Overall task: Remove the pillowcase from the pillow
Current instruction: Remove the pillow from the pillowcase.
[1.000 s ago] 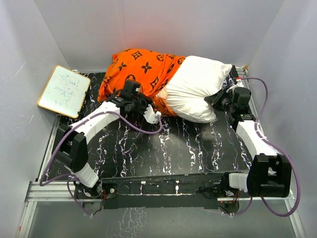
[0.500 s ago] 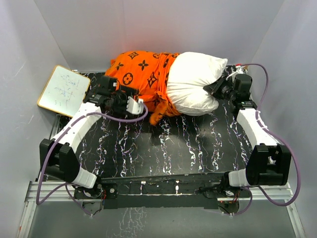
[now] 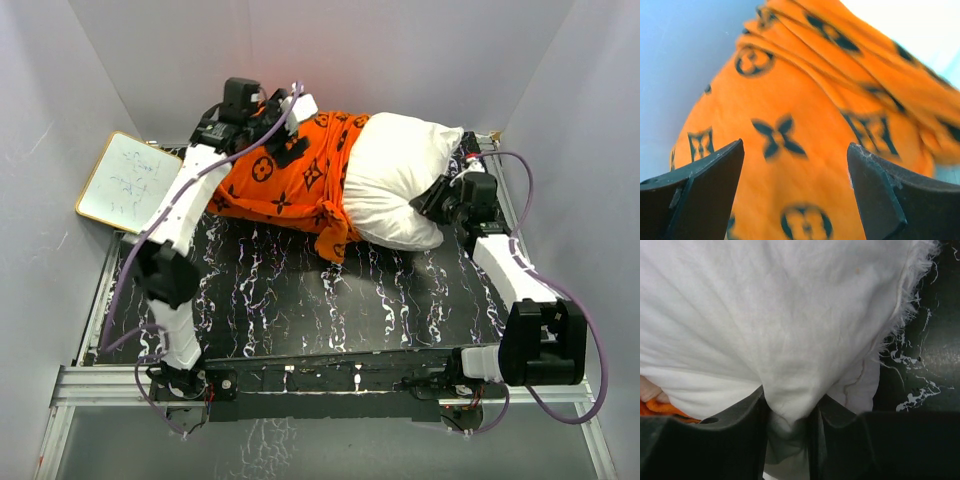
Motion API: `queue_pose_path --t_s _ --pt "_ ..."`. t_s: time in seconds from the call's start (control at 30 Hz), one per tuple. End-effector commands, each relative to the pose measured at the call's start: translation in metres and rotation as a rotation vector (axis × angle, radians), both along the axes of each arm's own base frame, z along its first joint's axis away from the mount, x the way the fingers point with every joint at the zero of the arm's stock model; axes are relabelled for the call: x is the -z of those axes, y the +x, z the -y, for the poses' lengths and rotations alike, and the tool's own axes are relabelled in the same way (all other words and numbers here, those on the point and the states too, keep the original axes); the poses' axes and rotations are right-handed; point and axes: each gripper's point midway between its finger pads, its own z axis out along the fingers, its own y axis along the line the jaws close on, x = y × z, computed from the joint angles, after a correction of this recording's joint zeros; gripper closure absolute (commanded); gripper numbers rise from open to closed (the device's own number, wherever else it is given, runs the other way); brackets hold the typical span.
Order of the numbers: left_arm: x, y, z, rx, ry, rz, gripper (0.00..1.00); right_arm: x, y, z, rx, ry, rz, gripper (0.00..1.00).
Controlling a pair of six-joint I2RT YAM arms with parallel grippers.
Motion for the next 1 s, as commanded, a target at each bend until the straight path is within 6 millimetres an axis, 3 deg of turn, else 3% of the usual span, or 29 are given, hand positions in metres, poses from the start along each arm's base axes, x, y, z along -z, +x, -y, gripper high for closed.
queue_pose_path --t_s 0.0,0.1,0.2,0.27,0.33,0.4,0.5,0.57,0.73,0.87,0.97 --pt "-0.016 0.033 0.054 -0.119 -0.192 -0.108 0.19 0.002 -0.009 -0.008 -0.027 -0.117 0.072 0.64" --pt "-0.013 0.061 0.077 -0.18 -0.182 -0.031 0.19 -0.001 -0.01 -0.011 -0.03 -0.155 0.081 0.52" --pt "0.022 0.074 0.081 -0.219 -0.126 -0.041 0.19 -0.018 -0.005 0.0 0.029 -0.187 0.109 0.39" --pt "0.05 0.07 0.079 -0.222 -0.088 -0.102 0.22 -0.039 -0.001 0.01 0.08 -0.179 0.151 0.3" --pt "0.079 0.052 0.075 -0.182 -0.025 -0.175 0.31 -0.064 0.006 0.027 0.144 -0.149 0.196 0.21" --pt "0.1 0.027 0.069 -0.158 0.003 -0.263 0.42 -0.092 0.017 0.057 0.243 -0.107 0.251 0.03" --pt "0.129 -0.019 0.053 -0.107 0.062 -0.373 0.57 -0.122 0.035 0.079 0.302 -0.058 0.311 0.02" --pt "0.141 -0.047 0.042 -0.081 0.087 -0.424 0.66 -0.13 0.051 0.084 0.309 -0.057 0.319 0.02" --pt "0.142 -0.101 0.023 -0.041 0.093 -0.51 0.75 -0.131 0.091 0.063 0.184 0.037 0.325 0.02" --pt "0.142 -0.114 0.019 -0.033 0.083 -0.527 0.75 -0.126 0.105 0.025 0.041 0.133 0.337 0.02" --pt "0.143 -0.116 0.018 -0.036 0.087 -0.541 0.77 -0.096 0.114 0.012 0.02 0.099 0.265 0.02"
